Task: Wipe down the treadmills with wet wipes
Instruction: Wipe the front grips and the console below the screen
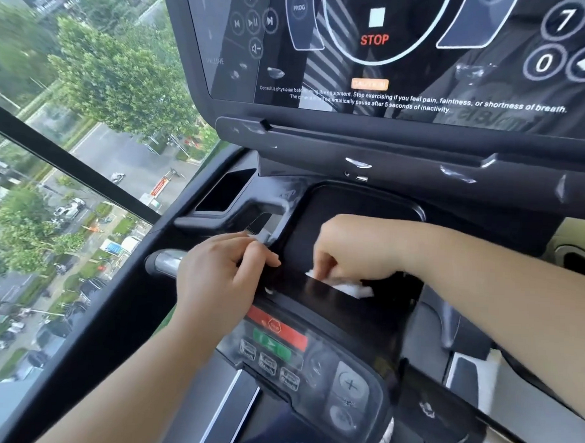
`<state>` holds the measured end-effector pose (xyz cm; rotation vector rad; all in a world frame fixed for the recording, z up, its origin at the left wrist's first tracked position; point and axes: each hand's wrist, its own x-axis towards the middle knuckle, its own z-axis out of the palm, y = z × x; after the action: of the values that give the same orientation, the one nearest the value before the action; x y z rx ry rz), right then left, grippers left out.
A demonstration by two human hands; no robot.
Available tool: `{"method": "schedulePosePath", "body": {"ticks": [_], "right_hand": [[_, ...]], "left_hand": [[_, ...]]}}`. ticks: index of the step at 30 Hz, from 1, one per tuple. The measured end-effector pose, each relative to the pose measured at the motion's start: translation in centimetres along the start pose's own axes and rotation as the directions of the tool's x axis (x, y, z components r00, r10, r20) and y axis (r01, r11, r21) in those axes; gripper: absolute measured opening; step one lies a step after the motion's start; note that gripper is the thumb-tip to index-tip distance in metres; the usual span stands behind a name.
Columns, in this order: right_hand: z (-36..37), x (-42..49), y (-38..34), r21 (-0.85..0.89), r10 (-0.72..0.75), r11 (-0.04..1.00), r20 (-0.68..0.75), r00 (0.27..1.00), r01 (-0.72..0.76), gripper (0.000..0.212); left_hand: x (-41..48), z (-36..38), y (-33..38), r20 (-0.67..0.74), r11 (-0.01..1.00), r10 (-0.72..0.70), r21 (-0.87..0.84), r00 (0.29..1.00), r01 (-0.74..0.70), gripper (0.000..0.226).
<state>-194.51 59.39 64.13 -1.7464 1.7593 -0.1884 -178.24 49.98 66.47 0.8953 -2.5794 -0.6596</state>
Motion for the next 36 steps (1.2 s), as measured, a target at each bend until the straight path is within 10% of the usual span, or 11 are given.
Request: {"method": "schedulePosePath", "body": {"ticks": [6, 12, 18, 26, 36], "right_hand": [[0.4, 0.4, -0.3, 0.064, 0.057, 0.996, -0.042, 0.997, -0.055, 0.023], [1.2, 4.6, -1.1, -0.008, 0.033, 0.999, -0.275, 0.961, -0.037, 0.023], [0.4, 0.9, 0.3, 0.210, 0.087, 0.975, -0.044, 0.995, -0.076, 0.026], [2.7, 5.9, -1.1, 0.182, 0.229, 0.969, -0.389, 0.892, -0.170, 0.017], [1.6, 0.1, -0.1, 0.740, 0.136, 0.672, -0.155, 0.979, 0.024, 0.020]], "left_hand": [[-0.2, 0.3, -0.1, -0.044, 0.997, -0.018, -0.078, 0.999, 0.014, 0.036], [0.2, -0.4, -0.8, -0.151, 0.779, -0.305, -0.607, 0.940, 0.156, 0.039], [0.2, -0.2, -1.4, -0.061, 0.854, -0.350, -0.431, 0.935, 0.292, 0.041], [0.1, 0.2, -0.6, -0.113, 0.871, -0.373, -0.385, 0.921, 0.306, 0.034], [0.1, 0.3, -0.8, -0.095, 0.859, -0.389, -0.395, 0.916, 0.324, 0.035]]}}
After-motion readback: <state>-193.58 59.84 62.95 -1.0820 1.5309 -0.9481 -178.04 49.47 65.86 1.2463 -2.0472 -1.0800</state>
